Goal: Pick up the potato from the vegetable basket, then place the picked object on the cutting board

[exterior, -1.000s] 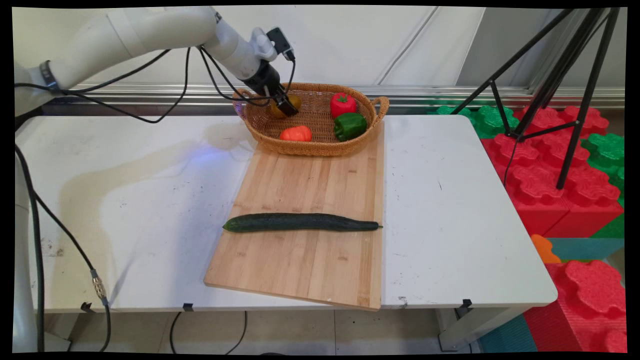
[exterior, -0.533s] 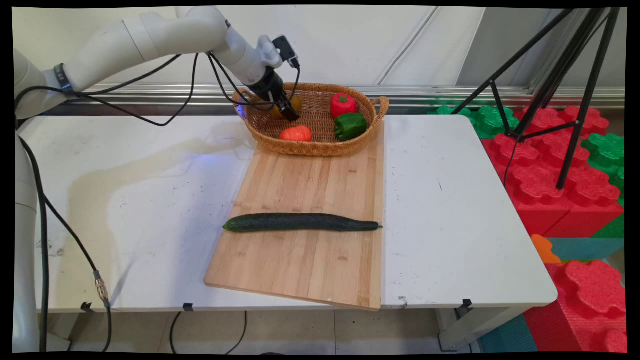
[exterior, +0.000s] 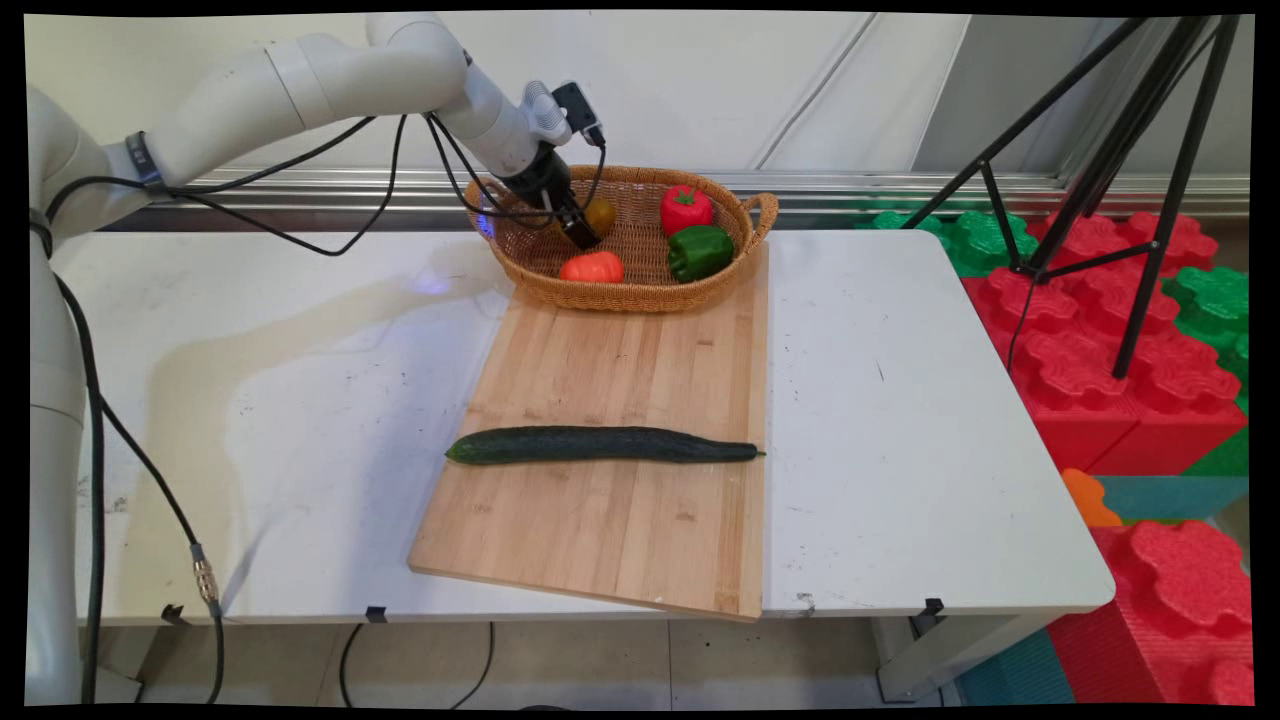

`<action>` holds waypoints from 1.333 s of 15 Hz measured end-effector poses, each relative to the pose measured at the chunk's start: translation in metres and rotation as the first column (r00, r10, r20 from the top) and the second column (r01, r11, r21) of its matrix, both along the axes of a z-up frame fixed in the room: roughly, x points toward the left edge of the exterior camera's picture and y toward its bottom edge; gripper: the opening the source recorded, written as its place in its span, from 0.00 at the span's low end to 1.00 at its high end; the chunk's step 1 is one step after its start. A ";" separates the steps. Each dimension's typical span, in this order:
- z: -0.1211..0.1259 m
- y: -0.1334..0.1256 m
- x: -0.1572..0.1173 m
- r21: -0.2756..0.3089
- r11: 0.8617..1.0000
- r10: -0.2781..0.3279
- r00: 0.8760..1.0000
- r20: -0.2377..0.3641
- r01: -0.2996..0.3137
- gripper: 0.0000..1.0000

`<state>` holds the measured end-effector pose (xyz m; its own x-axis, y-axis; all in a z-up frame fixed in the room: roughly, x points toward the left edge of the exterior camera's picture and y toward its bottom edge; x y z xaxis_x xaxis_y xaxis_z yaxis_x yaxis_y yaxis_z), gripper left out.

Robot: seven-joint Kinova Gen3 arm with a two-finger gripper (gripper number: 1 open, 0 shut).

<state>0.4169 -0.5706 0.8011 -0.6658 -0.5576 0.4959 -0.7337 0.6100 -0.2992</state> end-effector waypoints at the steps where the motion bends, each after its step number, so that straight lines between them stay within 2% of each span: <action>1: -0.001 -0.001 0.000 -0.001 1.000 0.000 1.000 0.002 0.000 1.00; 4: -0.002 -0.003 -0.001 -0.008 1.000 -0.003 1.000 0.004 0.003 1.00; 5: -0.002 -0.004 -0.001 -0.012 1.000 -0.005 1.000 0.004 0.005 0.00; 14: -0.001 -0.004 0.001 -0.029 0.999 -0.014 1.000 0.004 0.014 0.00; 20: 0.013 0.007 0.004 -0.051 0.998 -0.025 1.000 -0.019 0.024 0.00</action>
<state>0.4207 -0.5631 0.8139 -0.6690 -0.5147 0.5363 -0.7246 0.6122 -0.3164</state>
